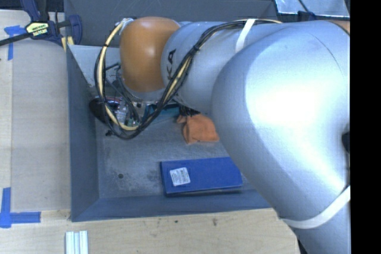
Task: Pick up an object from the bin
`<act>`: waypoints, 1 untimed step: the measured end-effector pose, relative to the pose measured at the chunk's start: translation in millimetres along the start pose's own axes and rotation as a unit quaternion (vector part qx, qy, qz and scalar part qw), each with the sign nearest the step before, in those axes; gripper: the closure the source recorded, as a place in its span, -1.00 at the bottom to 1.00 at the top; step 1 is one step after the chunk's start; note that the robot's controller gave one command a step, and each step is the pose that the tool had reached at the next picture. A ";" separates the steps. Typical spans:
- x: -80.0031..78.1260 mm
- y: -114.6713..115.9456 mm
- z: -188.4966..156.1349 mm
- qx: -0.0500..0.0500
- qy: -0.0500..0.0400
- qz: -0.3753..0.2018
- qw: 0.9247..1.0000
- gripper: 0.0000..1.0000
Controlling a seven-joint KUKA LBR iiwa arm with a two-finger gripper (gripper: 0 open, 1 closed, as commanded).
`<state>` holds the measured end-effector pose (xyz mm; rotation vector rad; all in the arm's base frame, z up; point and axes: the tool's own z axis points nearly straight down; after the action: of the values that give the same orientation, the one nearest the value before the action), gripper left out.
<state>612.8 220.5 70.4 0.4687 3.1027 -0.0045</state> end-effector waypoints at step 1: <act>0.0 -0.1 0.1 0.000 0.000 0.000 1.000 1.00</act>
Offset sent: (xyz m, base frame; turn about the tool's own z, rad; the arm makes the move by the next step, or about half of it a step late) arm 0.0000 0.0000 0.0016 0.0000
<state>612.8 220.5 70.3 0.4693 3.1028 -0.0043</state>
